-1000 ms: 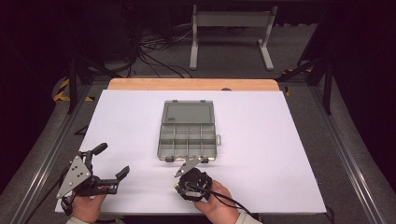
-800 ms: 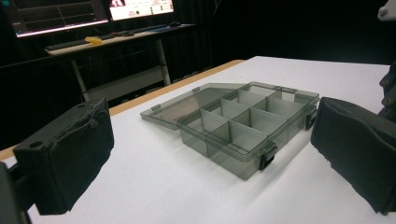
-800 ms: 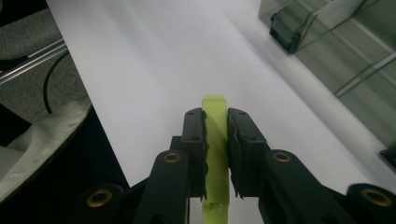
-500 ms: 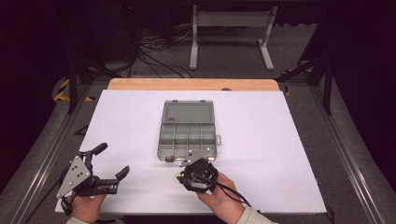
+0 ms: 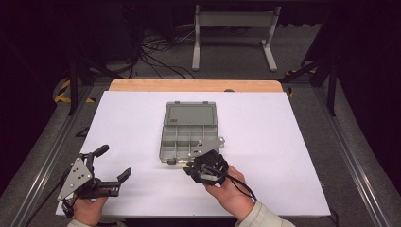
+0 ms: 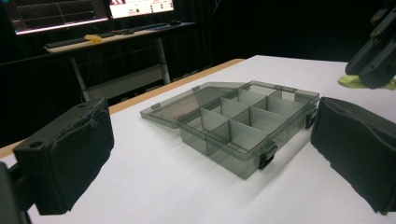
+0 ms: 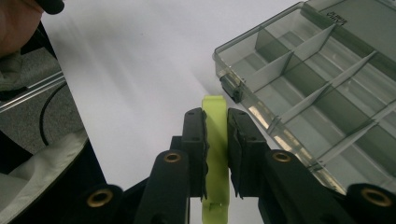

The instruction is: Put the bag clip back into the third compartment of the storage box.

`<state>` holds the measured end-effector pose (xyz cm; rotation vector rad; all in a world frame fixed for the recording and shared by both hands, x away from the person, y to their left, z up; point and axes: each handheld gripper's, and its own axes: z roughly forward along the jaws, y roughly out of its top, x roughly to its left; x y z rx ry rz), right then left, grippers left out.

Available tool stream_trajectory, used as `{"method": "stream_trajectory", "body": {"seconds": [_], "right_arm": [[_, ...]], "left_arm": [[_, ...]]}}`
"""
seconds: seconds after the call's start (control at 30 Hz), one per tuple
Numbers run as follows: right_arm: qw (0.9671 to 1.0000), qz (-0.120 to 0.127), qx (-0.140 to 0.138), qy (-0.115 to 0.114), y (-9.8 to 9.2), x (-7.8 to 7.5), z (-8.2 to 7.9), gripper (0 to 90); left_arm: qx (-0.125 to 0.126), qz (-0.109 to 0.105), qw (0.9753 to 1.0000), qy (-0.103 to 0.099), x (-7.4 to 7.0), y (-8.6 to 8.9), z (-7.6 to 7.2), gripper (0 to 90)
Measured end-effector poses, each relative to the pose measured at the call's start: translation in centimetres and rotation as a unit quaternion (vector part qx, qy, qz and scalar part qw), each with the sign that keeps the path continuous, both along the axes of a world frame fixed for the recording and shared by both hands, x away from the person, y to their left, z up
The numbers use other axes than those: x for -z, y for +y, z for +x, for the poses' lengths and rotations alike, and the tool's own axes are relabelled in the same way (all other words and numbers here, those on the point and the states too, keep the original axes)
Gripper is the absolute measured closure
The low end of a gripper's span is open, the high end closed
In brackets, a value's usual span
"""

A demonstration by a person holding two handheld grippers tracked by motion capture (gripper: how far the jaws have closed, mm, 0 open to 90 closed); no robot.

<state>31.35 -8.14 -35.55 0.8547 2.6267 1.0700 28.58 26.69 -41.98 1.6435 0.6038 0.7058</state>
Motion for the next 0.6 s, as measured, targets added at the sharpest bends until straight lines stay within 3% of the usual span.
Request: {"method": "stream_trajectory", "body": {"seconds": [0.33, 0.6], "right_arm": [[0.9998, 0.011, 0.001, -0.014, -0.5, -1.2, 0.8, 78.5], [0.9995, 0.020, 0.013, -0.022, -1.3, -2.1, 3.0, 78.5]], "left_arm": [[0.000, 0.001, 1.0000, 0.000, 0.0, 0.0, 0.0, 0.2], [0.000, 0.001, 1.0000, 0.001, 0.0, 0.0, 0.0, 0.2]]}}
